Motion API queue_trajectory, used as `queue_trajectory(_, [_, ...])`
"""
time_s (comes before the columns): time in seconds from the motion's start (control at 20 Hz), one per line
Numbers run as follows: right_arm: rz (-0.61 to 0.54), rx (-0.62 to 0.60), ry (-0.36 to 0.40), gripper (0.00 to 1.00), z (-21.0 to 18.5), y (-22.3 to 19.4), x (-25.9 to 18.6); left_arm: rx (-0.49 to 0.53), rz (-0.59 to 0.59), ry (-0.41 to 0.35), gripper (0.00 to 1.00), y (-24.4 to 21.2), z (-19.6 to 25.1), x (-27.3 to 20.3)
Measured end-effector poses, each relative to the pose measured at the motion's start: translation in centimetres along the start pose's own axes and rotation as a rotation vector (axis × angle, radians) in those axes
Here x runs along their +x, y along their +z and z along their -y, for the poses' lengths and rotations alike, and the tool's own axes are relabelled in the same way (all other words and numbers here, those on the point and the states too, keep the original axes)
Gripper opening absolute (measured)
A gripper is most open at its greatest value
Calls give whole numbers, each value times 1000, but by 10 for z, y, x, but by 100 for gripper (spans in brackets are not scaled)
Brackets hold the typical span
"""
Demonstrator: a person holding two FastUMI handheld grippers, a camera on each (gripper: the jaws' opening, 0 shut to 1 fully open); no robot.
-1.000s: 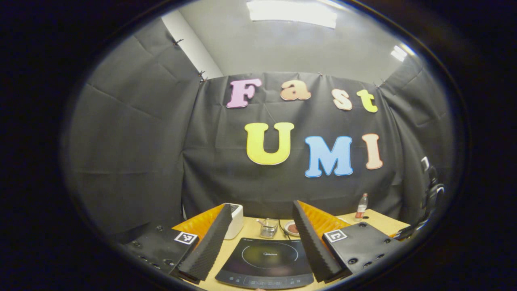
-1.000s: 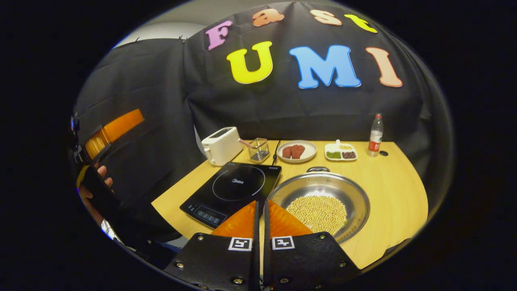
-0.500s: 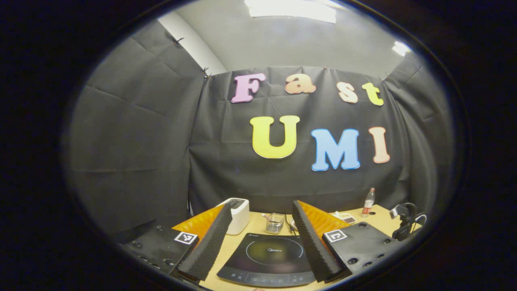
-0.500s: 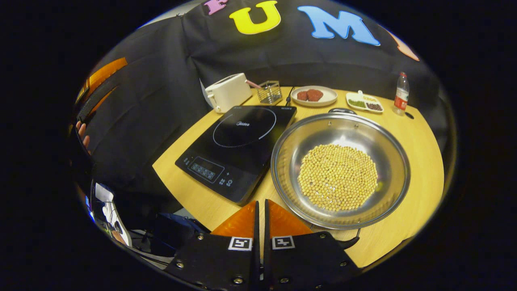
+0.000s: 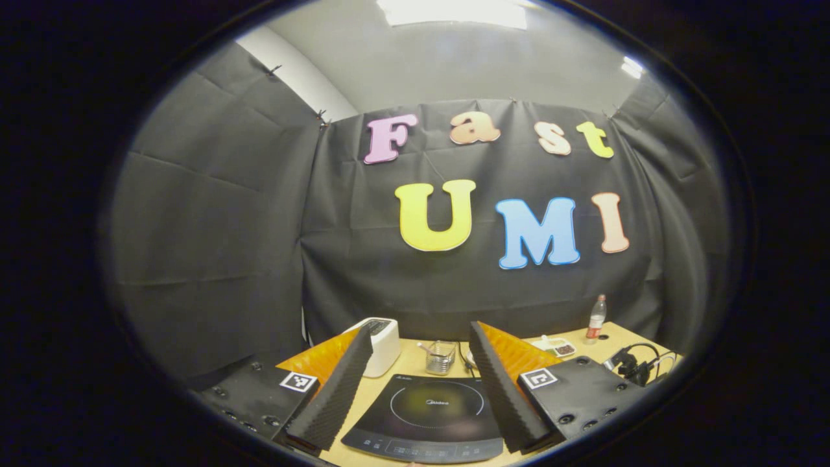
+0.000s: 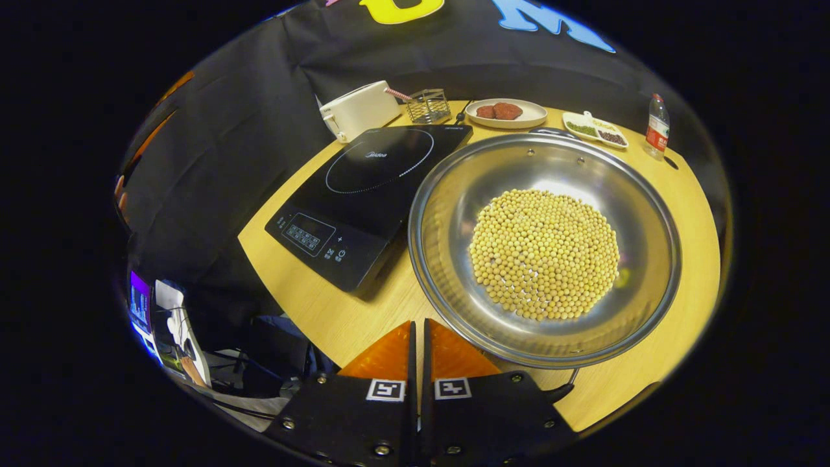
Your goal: First push the handle of the pot to place it horizontally, then grasp the pot with both hands and set it on the induction cooktop.
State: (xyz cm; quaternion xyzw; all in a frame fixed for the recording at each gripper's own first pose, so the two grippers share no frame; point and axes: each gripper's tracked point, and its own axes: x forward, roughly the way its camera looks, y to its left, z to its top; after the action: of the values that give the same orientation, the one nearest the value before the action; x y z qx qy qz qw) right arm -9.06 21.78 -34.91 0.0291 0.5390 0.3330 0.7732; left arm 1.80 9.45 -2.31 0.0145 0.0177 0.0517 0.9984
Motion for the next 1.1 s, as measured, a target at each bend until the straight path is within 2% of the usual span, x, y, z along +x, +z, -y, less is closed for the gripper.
queue_trajectory(0.3, [-65, -17, 1, 2, 16, -18, -9, 4, 6, -4, 94, 5, 29, 5])
queue_trajectory(0.45, [-77, -6, -10, 2, 32, -20, -19, 3, 3, -14, 100, 4, 46, 8])
queue_trajectory(0.5, [-80, -6, -17, 2, 37, -22, -22, 2, 0, -18, 94, 3, 51, 9])
queue_trajectory(0.6, [-85, -7, -28, 2, 47, -26, -27, -2, -5, -27, 100, 3, 64, 11])
queue_trajectory(1.1, [-121, -66, -164, 2, 107, -40, -49, 10, 10, -65, 98, 9, 104, 11])
